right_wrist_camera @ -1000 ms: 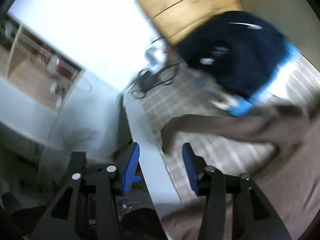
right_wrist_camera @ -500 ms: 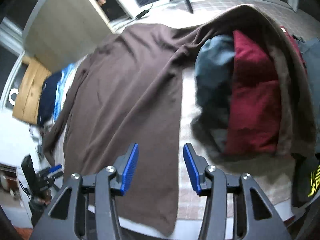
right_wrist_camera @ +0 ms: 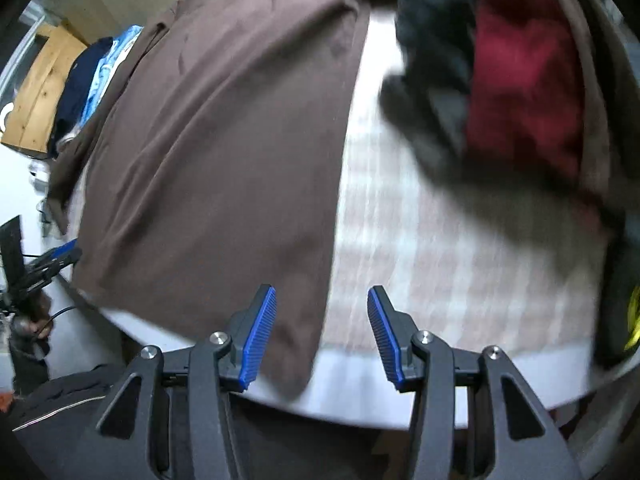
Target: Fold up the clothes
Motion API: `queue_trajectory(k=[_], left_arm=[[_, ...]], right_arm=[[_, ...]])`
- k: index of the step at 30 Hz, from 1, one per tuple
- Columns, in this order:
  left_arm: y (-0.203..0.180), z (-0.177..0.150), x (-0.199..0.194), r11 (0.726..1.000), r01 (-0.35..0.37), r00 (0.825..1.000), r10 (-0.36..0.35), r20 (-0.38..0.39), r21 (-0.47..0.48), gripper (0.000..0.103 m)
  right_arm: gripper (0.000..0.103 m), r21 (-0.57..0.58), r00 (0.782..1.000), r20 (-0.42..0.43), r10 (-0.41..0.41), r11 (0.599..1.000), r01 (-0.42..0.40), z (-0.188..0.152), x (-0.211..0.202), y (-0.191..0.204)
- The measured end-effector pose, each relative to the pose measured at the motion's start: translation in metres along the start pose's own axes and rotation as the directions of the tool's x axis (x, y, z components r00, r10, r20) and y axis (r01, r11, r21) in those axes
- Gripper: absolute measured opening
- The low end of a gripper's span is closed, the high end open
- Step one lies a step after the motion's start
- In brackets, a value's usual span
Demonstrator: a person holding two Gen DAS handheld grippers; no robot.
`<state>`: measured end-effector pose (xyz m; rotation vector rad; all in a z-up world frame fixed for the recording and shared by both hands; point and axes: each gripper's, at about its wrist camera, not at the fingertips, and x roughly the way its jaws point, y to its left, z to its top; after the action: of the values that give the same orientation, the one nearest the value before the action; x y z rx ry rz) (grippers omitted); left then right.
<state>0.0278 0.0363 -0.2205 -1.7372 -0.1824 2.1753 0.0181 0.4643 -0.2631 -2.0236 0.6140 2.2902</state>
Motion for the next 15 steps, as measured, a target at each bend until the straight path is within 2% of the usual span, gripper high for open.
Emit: queue_trajectory(k=[5,7,8,9,10,13,15], left_arm=[[-0.007,-0.002,0.006,1.0,0.01,1.0,-0.009,-0.03,0.03,0.052],[-0.008,-0.002,0.008,0.999,0.019,0.999,-0.018,-0.029,0.032,0.054],[-0.009,-0.002,0.009,0.999,0.025,0.999,-0.025,-0.027,0.033,0.056],[-0.009,-0.003,0.01,0.999,0.031,0.999,-0.03,-0.024,0.036,0.057],[-0.009,-0.003,0.01,0.999,0.033,0.999,-0.033,-0.022,0.037,0.057],[-0.007,-0.007,0.005,0.999,0.023,1.0,-0.022,-0.02,0.024,0.057],[-0.004,-0.011,-0.003,1.0,0.014,1.0,-0.014,-0.01,0.015,0.057]], right_arm=[[0.047,0.004,0.999,-0.034,0.007,1.0,-0.007,-0.021,0.018,0.007],[0.047,-0.021,0.999,-0.03,-0.014,1.0,0.014,-0.023,0.023,0.012],[0.038,-0.043,0.999,-0.026,-0.031,0.999,0.03,-0.025,0.024,0.015],[0.014,-0.072,0.999,-0.014,-0.041,0.997,0.04,-0.026,0.024,0.019],[0.006,-0.084,0.999,-0.007,-0.038,0.996,0.037,-0.027,0.024,0.021],[0.005,-0.08,1.0,0.01,-0.01,0.997,0.011,-0.03,0.017,0.02],[0.005,-0.054,0.996,0.067,0.06,0.997,-0.057,-0.04,-0.006,0.009]])
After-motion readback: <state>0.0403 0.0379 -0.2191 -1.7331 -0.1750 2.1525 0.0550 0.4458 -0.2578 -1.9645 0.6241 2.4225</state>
